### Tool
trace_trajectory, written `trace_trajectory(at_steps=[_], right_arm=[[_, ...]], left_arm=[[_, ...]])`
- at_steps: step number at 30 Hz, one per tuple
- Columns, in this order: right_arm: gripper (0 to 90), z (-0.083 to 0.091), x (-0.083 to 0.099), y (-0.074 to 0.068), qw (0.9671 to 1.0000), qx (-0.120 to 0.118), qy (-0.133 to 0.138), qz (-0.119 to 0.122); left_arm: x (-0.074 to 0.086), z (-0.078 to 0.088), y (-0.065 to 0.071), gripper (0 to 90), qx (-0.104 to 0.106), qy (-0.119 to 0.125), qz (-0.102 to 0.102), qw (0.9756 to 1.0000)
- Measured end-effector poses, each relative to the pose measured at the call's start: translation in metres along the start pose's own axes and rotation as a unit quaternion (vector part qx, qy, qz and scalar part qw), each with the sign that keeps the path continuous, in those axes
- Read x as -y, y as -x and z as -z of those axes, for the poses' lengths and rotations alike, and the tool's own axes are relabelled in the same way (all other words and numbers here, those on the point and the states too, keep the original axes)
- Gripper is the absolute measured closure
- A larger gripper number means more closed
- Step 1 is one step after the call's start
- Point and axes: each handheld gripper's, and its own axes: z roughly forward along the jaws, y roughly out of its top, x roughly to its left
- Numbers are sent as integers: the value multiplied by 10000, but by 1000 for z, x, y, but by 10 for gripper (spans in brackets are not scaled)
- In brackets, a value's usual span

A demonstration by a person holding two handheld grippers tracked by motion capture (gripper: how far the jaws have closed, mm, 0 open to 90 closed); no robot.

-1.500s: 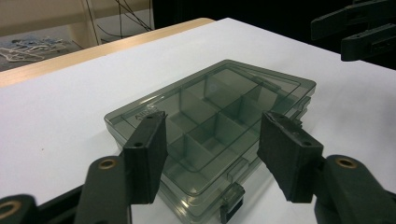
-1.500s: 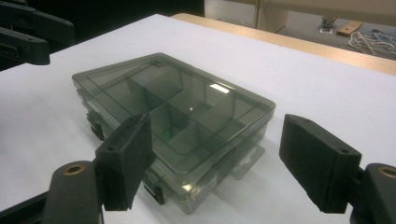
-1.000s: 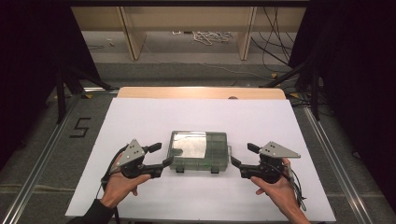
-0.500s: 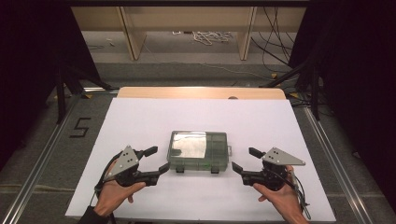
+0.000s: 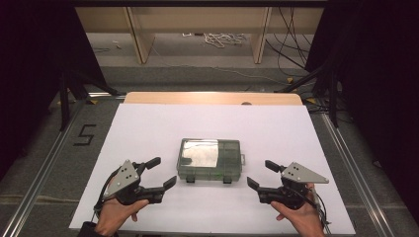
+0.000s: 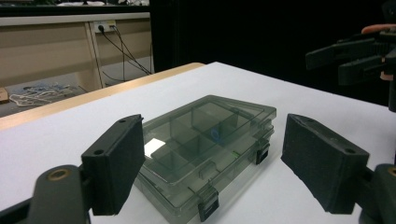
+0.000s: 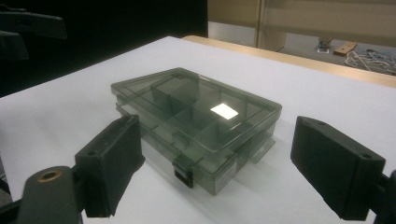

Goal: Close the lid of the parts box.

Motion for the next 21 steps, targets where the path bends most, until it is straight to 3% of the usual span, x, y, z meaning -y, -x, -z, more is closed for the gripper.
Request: trace_trajectory(at_steps=[9, 10, 21], right_arm=[[171, 5, 1, -6, 9999, -10, 51, 89], [170, 4, 1, -6, 9998, -11, 152, 114], [170, 8, 2, -5, 9999, 34, 105, 123]], left_arm=[[0, 1, 0, 206, -19, 2, -20, 10000], [0, 1, 0, 206, -22, -3, -25, 10000], [0, 0, 1, 207, -29, -12, -28, 10000]])
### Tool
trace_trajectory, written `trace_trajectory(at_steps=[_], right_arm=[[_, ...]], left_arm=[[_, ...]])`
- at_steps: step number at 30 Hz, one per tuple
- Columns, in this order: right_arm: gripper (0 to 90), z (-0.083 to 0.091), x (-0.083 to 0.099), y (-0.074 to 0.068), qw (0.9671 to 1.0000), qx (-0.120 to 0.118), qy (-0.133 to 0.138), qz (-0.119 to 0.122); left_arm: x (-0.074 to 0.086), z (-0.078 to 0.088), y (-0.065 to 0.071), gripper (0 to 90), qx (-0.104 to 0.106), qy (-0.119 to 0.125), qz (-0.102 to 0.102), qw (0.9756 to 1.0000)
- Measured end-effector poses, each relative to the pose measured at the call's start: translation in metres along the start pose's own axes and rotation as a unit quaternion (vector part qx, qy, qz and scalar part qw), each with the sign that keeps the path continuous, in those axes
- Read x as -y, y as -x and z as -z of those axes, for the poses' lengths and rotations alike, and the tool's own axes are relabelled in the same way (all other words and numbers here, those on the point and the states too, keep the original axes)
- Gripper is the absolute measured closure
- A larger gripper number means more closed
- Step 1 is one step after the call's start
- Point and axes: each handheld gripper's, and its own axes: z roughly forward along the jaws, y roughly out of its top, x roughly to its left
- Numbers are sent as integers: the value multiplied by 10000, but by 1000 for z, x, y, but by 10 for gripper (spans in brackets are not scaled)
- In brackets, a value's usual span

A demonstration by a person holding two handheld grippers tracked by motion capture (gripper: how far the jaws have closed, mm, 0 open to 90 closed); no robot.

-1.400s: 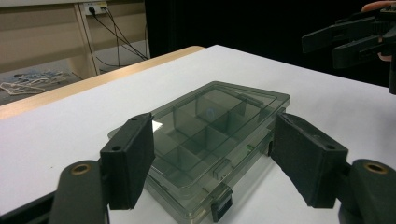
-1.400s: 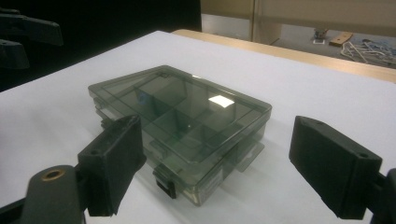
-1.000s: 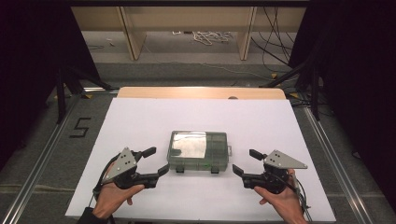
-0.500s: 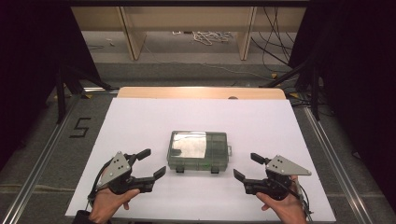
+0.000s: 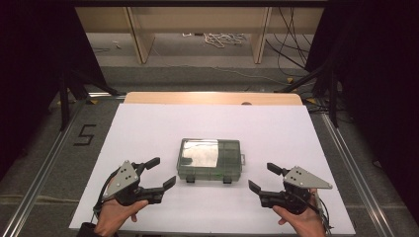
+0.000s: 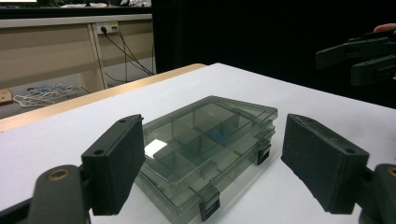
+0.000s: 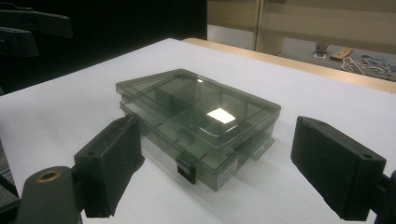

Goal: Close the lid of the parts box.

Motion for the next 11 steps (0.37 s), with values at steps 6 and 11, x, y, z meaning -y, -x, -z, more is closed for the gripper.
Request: trace_trajectory(at_steps=[6, 11], right_arm=[[171, -1, 0, 0, 10000, 4, 12, 3], [171, -1, 1, 1, 10000, 10, -6, -13]], left_arm=[[0, 0, 0, 207, -1, 6, -4, 10000], [0, 0, -1, 210, -17, -22, -30, 10000]])
